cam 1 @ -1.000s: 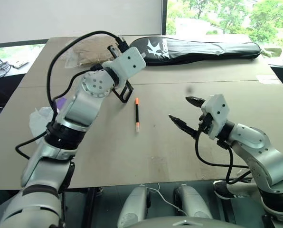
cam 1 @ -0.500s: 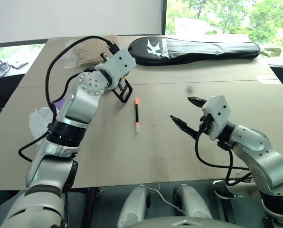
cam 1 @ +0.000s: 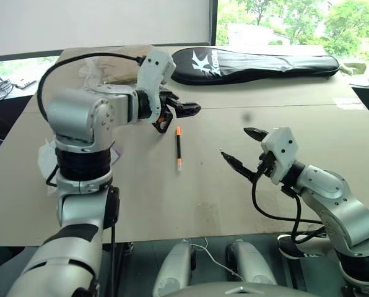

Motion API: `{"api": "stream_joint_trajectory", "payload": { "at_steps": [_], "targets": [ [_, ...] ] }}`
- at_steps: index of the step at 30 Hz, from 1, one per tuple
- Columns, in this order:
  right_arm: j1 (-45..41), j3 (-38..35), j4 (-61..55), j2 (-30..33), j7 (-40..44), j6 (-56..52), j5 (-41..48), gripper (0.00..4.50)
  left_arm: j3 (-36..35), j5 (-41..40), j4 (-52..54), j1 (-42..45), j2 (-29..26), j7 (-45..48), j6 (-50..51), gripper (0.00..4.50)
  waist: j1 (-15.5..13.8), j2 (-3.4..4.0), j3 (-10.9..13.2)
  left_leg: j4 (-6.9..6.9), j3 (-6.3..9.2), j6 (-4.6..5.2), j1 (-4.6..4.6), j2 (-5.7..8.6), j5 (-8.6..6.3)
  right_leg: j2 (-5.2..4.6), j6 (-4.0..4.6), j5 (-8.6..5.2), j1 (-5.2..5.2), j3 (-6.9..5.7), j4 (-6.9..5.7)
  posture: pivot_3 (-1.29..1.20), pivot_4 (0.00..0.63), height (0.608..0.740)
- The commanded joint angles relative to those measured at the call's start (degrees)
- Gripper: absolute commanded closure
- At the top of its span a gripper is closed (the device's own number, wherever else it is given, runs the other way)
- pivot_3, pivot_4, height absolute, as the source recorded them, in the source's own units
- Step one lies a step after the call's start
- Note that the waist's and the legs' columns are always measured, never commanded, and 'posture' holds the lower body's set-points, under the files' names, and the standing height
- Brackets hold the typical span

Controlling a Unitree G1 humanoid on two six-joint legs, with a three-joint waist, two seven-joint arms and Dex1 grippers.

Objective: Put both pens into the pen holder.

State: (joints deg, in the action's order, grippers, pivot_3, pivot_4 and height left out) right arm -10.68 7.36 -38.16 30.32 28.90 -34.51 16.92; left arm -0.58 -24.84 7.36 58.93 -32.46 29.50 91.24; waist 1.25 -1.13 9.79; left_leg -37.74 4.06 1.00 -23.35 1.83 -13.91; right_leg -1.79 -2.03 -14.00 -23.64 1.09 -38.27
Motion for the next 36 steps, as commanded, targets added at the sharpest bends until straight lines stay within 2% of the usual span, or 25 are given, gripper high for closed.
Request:
{"api": "stream_joint_trajectory", "payload": {
  "at_steps": [1, 3, 10, 15, 24, 33, 35, 36],
  "targets": [
    [1.9, -0.9, -2.5, 2.7, 3.7, 4.1, -0.3, 0.00, 2.1, -6.4, -5.3, 3.0, -1.9, -8.8, 1.3, 0.33, -0.2, 0.00, 0.0, 0.00, 0.03, 0.00, 0.00, -0.02, 0.00, -0.04, 0.00, 0.00, 0.00, -0.01, -0.01, 0.00, 0.150, 0.740],
    [2.7, -1.7, -2.4, 3.7, 4.5, 5.0, -0.2, 0.00, 2.8, -9.6, -8.4, 3.7, -1.4, -14.9, 1.3, 0.33, -0.4, -0.01, 0.0, 0.00, 0.05, -0.01, 0.01, -0.02, 0.01, -0.16, 0.01, 0.01, 0.00, 0.00, -0.04, 0.00, 0.150, 0.740],
    [3.9, -2.7, -1.7, 4.6, 4.5, 6.2, -1.2, 0.00, 2.6, -21.1, -17.0, 4.4, 6.0, -35.7, 1.3, 0.33, -0.7, -0.01, 0.0, -0.29, 0.15, -0.04, -0.14, 0.02, 0.02, -0.27, 0.01, 0.01, -0.01, 0.06, -0.13, 0.00, 0.150, 0.740],
    [5.1, -2.3, -2.9, 4.1, 3.6, 5.5, -1.7, 0.00, 1.4, -27.6, -20.5, 3.1, 7.6, -47.9, 1.3, 0.33, -0.5, -0.01, 0.0, -0.46, 0.24, -0.06, -0.31, 0.04, 0.02, -0.32, 0.02, 0.02, -0.12, 0.09, -0.21, 0.00, 0.150, 0.740],
    [6.7, -1.9, -5.9, 3.9, 2.1, 3.2, -1.9, 0.00, -3.7, -25.7, -27.6, 2.2, 17.0, -60.3, 1.3, 0.33, -1.0, -0.03, 0.0, -0.57, 0.23, -0.07, -0.34, 0.14, 0.03, -0.34, 0.02, 0.02, -0.14, 0.07, -0.32, 0.00, 0.150, 0.740],
    [7.3, -2.8, -7.7, 4.2, 1.2, 0.9, -1.6, 0.00, -6.4, -22.0, -32.4, 2.1, 20.3, -64.1, 1.3, 0.33, -0.8, 0.01, -0.1, -0.55, 0.17, -0.11, -0.15, 0.15, 0.05, -0.33, 0.01, 0.01, -0.07, 0.06, -0.48, 0.00, 0.150, 0.740],
    [7.5, -2.6, -7.9, 4.0, 0.9, 0.7, -1.7, 0.00, -5.9, -21.3, -33.0, 2.2, 20.7, -63.4, 1.3, 1.31, -0.8, 0.03, -0.1, -0.54, 0.09, -0.11, -0.06, 0.16, 0.05, -0.33, 0.01, 0.01, -0.03, 0.04, -0.51, 0.00, 0.150, 0.740],
    [7.6, -2.5, -8.0, 3.9, 0.7, 0.5, -1.8, 0.00, -5.4, -21.1, -33.3, 2.1, 20.7, -62.9, 1.3, 1.59, -0.8, 0.03, -0.1, -0.54, 0.08, -0.11, -0.04, 0.16, 0.05, -0.33, 0.01, 0.01, -0.01, 0.04, -0.51, 0.00, 0.150, 0.740]
  ]
}}
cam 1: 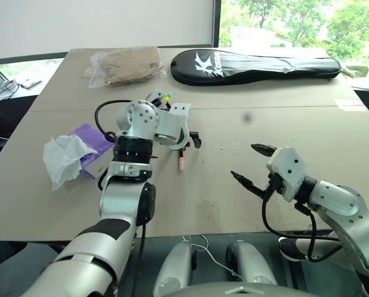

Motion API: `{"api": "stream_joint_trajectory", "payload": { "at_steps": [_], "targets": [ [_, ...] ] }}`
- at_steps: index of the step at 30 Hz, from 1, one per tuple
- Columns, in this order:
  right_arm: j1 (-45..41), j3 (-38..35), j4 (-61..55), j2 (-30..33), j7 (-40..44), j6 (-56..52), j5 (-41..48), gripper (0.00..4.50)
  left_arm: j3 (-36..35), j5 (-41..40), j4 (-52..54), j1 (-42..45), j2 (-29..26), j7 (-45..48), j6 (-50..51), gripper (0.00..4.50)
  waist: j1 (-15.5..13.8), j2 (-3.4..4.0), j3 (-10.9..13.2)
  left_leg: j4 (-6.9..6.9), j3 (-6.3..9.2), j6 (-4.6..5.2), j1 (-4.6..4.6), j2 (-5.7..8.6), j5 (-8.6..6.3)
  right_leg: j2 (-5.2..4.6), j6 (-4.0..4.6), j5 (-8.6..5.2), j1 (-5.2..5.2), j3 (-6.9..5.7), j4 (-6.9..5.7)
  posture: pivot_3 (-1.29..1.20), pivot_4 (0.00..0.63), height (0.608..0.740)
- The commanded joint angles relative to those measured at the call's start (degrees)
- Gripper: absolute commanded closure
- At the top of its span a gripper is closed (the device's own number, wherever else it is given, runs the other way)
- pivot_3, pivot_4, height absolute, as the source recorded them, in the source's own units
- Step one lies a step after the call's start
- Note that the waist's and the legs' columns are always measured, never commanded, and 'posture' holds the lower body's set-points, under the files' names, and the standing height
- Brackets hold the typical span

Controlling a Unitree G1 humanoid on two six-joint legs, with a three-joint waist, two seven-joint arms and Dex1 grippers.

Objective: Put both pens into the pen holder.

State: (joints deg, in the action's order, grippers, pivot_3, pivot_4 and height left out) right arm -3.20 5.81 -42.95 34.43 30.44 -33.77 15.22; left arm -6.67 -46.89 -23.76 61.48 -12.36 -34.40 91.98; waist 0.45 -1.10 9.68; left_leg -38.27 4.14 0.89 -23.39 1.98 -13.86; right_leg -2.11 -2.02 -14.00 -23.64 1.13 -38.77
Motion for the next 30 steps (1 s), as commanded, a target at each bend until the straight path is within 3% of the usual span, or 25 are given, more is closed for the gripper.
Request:
{"api": "stream_joint_trajectory", "payload": {
  "at_steps": [1, 5, 7, 10, 13, 15, 19, 24, 30],
  "targets": [
    [0.2, -0.9, -3.4, -0.2, -1.0, -0.3, -0.1, 0.00, 1.0, 1.2, -2.4, -0.4, 0.7, 1.4, 0.5, 2.06, 0.0, 0.01, 0.0, 0.01, 0.00, 0.00, 0.02, 0.00, 0.00, 0.00, 0.00, 0.00, 0.02, 0.00, 0.00, 0.00, 0.150, 0.740],
    [0.8, -0.9, -4.1, -0.3, -1.8, -1.2, -0.1, 0.00, 2.6, 0.5, -2.5, -1.3, -0.2, 3.3, 0.5, 3.94, -0.2, 0.01, 0.0, 0.01, 0.00, 0.00, 0.02, 0.01, 0.00, -0.02, -0.01, 0.00, 0.05, -0.02, 0.01, 0.00, 0.150, 0.740],
    [1.0, -1.1, -4.3, -0.6, -2.3, -1.9, 0.2, 0.00, 4.7, -2.5, -0.5, -2.2, -2.1, 6.3, 0.5, 4.48, -0.3, 0.01, 0.0, 0.01, 0.00, 0.00, 0.02, 0.04, 0.00, -0.02, -0.01, -0.01, 0.05, -0.02, 0.01, 0.00, 0.150, 0.740],
    [0.6, -3.2, -4.3, -4.0, -3.9, -6.8, 5.3, 0.00, 12.0, -14.1, 10.7, -5.7, -9.8, 19.3, 0.5, 4.48, -0.2, 0.02, 0.0, 0.02, 0.01, -0.01, 0.03, 0.03, 0.00, -0.07, -0.02, -0.01, 0.05, 0.04, 0.01, 0.00, 0.150, 0.740],
    [-1.2, -5.9, -3.6, -8.7, -5.6, -13.8, 12.8, 0.00, 12.1, -21.4, 20.3, -9.3, -16.0, 28.1, 0.5, 4.48, 0.3, 0.05, 0.0, 0.07, 0.03, -0.03, -0.03, -0.04, 0.01, -0.08, 0.01, -0.02, -0.02, 0.20, 0.01, 0.00, 0.150, 0.740],
    [-2.7, -7.9, -2.8, -12.2, -7.2, -17.9, 18.0, 0.00, 10.9, -20.1, 28.6, -12.5, -18.9, 35.1, -2.2, 4.48, 0.3, 0.05, 0.0, 0.03, 0.07, -0.05, -0.12, -0.05, 0.02, -0.07, 0.02, -0.01, -0.10, 0.17, 0.01, 0.00, 0.150, 0.740],
    [-5.6, -11.0, -0.4, -18.4, -11.0, -24.0, 26.4, 0.00, 10.7, -15.3, 40.4, -19.2, -23.8, 53.2, -17.2, 4.48, 0.4, 0.12, 0.0, 0.10, 0.05, -0.05, -0.07, -0.07, 0.02, -0.03, 0.05, -0.02, -0.10, 0.20, 0.01, 0.00, 0.150, 0.740],
    [-9.8, -14.7, 2.6, -22.8, -14.8, -28.0, 36.4, 0.00, 14.2, -4.9, 46.6, -24.7, -25.3, 64.4, -32.7, 4.48, 0.1, 0.14, 0.0, 0.16, 0.00, -0.03, -0.06, -0.05, 0.02, -0.04, 0.06, -0.03, -0.05, 0.23, 0.16, 0.00, 0.150, 0.740],
    [-14.1, -17.7, 5.7, -23.6, -19.9, -29.9, 46.0, 0.00, 15.3, 1.8, 46.5, -26.9, -24.6, 70.1, -40.1, 4.48, 0.3, 0.15, 0.1, 0.17, 0.02, 0.15, -0.12, -0.07, -0.07, 0.03, 0.05, -0.02, -0.06, 0.18, 0.22, 0.00, 0.150, 0.740]
  ]
}}
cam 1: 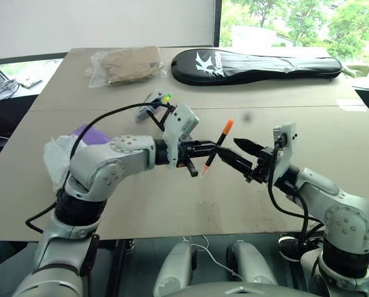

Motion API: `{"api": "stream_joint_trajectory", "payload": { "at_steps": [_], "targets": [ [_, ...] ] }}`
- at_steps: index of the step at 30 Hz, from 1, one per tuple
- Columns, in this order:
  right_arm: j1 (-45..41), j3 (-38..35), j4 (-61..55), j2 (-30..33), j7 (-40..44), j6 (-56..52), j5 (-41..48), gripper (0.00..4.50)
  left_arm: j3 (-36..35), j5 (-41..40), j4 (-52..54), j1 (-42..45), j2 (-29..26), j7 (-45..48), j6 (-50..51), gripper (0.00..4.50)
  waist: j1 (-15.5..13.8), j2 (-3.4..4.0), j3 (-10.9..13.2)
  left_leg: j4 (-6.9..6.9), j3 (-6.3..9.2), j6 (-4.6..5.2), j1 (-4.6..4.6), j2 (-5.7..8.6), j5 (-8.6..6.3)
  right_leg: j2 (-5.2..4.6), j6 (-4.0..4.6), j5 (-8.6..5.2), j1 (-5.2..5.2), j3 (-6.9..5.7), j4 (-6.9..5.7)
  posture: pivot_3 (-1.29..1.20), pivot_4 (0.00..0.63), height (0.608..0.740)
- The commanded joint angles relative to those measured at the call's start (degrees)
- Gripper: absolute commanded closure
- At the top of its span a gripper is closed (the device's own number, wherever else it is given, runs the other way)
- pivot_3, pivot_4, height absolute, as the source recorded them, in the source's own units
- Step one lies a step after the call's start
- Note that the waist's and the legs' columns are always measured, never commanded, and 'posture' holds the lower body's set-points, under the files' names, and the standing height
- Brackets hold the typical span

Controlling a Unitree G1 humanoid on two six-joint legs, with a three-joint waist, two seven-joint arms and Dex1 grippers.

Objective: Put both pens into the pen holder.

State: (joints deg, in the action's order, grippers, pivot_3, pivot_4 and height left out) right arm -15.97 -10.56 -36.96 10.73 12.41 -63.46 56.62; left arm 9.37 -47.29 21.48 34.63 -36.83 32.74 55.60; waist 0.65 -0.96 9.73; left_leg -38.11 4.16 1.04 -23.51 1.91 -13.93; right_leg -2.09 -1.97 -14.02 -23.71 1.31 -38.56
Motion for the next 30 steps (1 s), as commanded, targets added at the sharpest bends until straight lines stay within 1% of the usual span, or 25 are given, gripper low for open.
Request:
{"api": "stream_joint_trajectory", "payload": {
  "at_steps": [1, 7, 10, 12, 15, 19, 24, 30],
  "targets": [
    [-2.0, -1.4, 0.3, 0.2, -2.7, -0.3, 5.7, 0.00, -0.9, 2.7, 0.9, -0.3, 0.0, 3.8, -4.4, 4.48, 0.1, 0.00, 0.0, 0.00, 0.00, 0.05, 0.00, 0.00, -0.03, 0.02, 0.00, 0.00, -0.01, 0.01, 0.00, 0.00, 0.150, 0.740],
    [-3.6, -0.5, 1.8, 2.1, -5.4, 0.7, 9.3, 0.00, -1.9, 5.4, 0.3, -1.3, 1.8, 5.5, -7.2, 4.48, 0.3, 0.02, 0.0, 0.01, -0.02, 0.11, 0.00, -0.02, -0.06, 0.08, -0.01, 0.00, -0.01, -0.01, -0.01, 0.00, 0.150, 0.740],
    [-3.7, 0.1, 1.6, 3.2, -5.8, 1.5, 9.5, 0.00, -2.7, 6.5, 0.4, -1.9, 2.7, 6.0, -9.1, 4.48, 0.3, 0.02, 0.0, 0.00, -0.01, 0.12, 0.00, -0.02, -0.06, 0.09, -0.02, 0.00, -0.01, -0.03, -0.01, 0.00, 0.150, 0.740],
    [-3.5, 0.6, 1.0, 4.2, -5.3, 2.6, 8.7, 0.00, -4.2, 7.8, 0.0, -1.9, 4.0, 4.5, -11.1, 4.48, 0.3, 0.02, 0.0, 0.00, -0.02, 0.12, 0.00, -0.02, -0.06, 0.10, -0.02, 0.00, -0.01, -0.04, -0.01, 0.00, 0.150, 0.740],
    [-2.3, 1.2, -0.8, 5.5, -1.8, 7.5, 5.5, 0.00, -6.2, 13.5, -3.8, 0.3, 6.3, 1.5, -18.0, 4.48, 0.2, 0.02, 0.0, 0.00, -0.01, 0.12, 0.00, -0.03, -0.06, 0.10, -0.02, 0.00, 0.00, -0.06, -0.01, 0.00, 0.150, 0.740],
    [0.8, 4.3, -4.5, 11.0, 7.4, 18.4, -5.4, 0.00, -6.6, 24.3, -13.1, 7.0, 6.8, -0.5, -31.1, 4.48, 0.0, 0.03, 0.0, -0.01, 0.06, 0.13, -0.04, -0.01, -0.06, 0.22, -0.03, 0.00, -0.01, -0.21, 0.00, 0.00, 0.150, 0.740],
    [3.5, 9.3, -5.7, 17.5, 15.3, 28.7, -17.3, 0.00, -5.6, 36.8, -26.7, 11.8, 4.7, -0.7, -49.6, 4.48, 0.2, 0.02, 0.0, -0.04, -0.02, 0.15, -0.06, 0.02, -0.08, 0.23, -0.05, 0.01, 0.00, -0.29, 0.05, 0.00, 0.150, 0.740],
    [5.9, 10.4, -5.5, 19.1, 18.5, 33.6, -21.0, 0.00, -5.1, 48.5, -40.4, 14.6, 2.2, -6.2, -65.5, 4.48, 0.1, 0.01, 0.0, -0.02, 0.06, 0.15, -0.08, -0.03, -0.08, 0.15, -0.05, 0.01, -0.02, -0.34, 0.06, 0.00, 0.150, 0.740]
  ]
}}
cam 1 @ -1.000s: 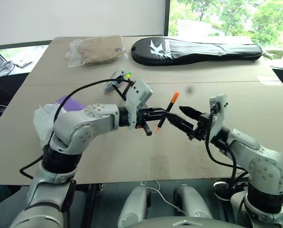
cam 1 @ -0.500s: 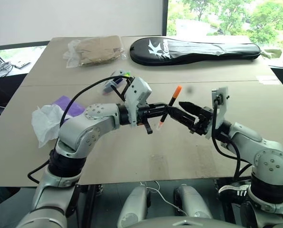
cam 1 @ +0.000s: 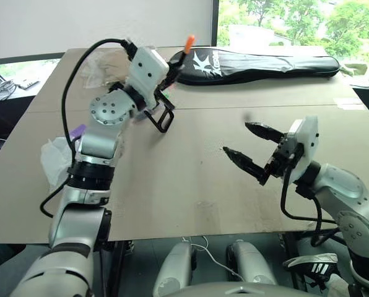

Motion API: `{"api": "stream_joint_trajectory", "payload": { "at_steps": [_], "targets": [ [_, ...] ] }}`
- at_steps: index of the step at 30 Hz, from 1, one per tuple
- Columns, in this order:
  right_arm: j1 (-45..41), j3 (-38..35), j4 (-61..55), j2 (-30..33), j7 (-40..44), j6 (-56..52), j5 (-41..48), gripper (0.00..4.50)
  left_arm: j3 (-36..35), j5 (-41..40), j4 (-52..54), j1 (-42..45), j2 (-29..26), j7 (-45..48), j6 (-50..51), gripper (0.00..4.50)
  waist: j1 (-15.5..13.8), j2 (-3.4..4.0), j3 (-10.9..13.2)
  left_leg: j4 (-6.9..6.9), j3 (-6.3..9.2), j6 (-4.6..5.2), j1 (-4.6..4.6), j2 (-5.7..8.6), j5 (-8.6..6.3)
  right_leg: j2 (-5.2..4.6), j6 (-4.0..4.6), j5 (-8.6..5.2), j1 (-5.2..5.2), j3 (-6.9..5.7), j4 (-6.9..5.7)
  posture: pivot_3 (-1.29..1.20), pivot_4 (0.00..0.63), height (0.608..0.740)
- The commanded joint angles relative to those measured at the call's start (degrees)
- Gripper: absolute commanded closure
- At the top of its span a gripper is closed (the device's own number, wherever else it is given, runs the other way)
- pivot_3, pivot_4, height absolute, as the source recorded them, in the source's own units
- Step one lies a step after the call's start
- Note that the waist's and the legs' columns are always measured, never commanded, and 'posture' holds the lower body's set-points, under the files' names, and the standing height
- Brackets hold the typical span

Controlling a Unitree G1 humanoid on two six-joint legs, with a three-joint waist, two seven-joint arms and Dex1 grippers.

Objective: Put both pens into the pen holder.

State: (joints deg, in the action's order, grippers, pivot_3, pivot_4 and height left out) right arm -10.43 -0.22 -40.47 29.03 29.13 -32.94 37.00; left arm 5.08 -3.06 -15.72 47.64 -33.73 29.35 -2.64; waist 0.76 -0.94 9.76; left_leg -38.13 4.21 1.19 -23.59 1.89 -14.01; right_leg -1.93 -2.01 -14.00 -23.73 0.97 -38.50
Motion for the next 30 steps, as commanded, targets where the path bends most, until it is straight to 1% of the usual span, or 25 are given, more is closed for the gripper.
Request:
{"api": "stream_joint_trajectory", "payload": {
  "at_steps": [1, 6, 8, 11, 15, 19, 29, 30],
  "targets": [
    [0.7, 0.2, -2.2, 1.0, 2.2, 3.5, -1.9, 0.00, -0.8, 5.3, -4.7, 1.5, -0.9, -3.3, -9.0, 4.48, -0.1, 0.00, 0.0, -0.01, 0.00, 0.00, -0.01, 0.02, 0.00, 0.00, 0.00, 0.00, 0.00, 0.00, 0.00, 0.00, 0.150, 0.740],
    [1.3, 0.7, -2.4, 1.5, 2.8, 4.9, -3.9, 0.00, -1.0, 6.9, -9.7, 0.9, 0.0, -3.1, -14.3, 4.48, -0.2, -0.01, 0.0, -0.09, 0.05, 0.02, -0.08, 0.05, -0.01, -0.09, -0.01, 0.01, 0.00, -0.06, 0.02, 0.00, 0.150, 0.740],
    [1.7, 0.7, -2.5, 1.8, 3.1, 5.1, -4.1, 0.00, -1.6, 6.6, -10.1, 1.0, 0.5, -3.4, -14.3, 4.48, -0.2, -0.02, 0.0, -0.09, 0.09, 0.02, -0.09, 0.05, -0.01, -0.09, -0.01, 0.00, 0.00, -0.09, 0.02, 0.00, 0.150, 0.740],
    [1.9, 0.6, -2.2, 2.1, 3.6, 5.2, -4.4, 0.00, -2.0, 5.9, -7.8, 0.5, 1.3, -3.0, -13.7, 4.48, -0.1, -0.02, 0.0, -0.09, 0.10, 0.02, -0.10, 0.05, -0.01, -0.09, -0.01, 0.01, 0.00, -0.10, 0.01, 0.00, 0.150, 0.740],
    [1.6, 0.9, -1.8, 2.0, 3.7, 5.0, -4.6, 0.00, -2.4, 5.8, -4.2, -1.7, 1.8, -3.0, -12.1, 4.48, 0.0, -0.02, 0.0, -0.09, 0.09, 0.02, -0.08, 0.05, -0.01, -0.09, -0.01, 0.01, 0.00, -0.06, 0.00, 0.00, 0.150, 0.740],
    [1.8, 1.4, -1.6, 2.1, 4.1, 4.5, -4.5, 0.00, -3.2, 5.3, -2.8, -4.8, 1.4, -2.5, -11.1, 4.48, 0.0, -0.01, 0.0, -0.09, 0.09, 0.02, -0.06, 0.02, -0.01, -0.09, -0.01, 0.01, 0.00, -0.06, -0.03, 0.00, 0.150, 0.740],
    [-0.9, 0.9, -1.2, 3.0, 4.5, 2.0, -3.3, 0.00, -5.1, 6.2, -6.5, -7.0, 0.5, -3.2, -11.5, 4.48, -0.1, -0.02, 0.0, -0.12, 0.10, 0.02, -0.07, 0.04, -0.01, -0.08, -0.01, 0.01, 0.01, -0.09, -0.03, 0.00, 0.150, 0.740],
    [-1.0, 1.0, -1.3, 3.0, 4.5, 1.7, -3.2, 0.00, -5.7, 5.5, -6.7, -7.2, 0.7, -3.3, -11.1, 4.08, -0.1, -0.01, 0.0, -0.12, 0.10, 0.02, -0.07, 0.04, -0.01, -0.08, -0.01, 0.01, 0.01, -0.09, -0.03, 0.00, 0.150, 0.740]
  ]
}}
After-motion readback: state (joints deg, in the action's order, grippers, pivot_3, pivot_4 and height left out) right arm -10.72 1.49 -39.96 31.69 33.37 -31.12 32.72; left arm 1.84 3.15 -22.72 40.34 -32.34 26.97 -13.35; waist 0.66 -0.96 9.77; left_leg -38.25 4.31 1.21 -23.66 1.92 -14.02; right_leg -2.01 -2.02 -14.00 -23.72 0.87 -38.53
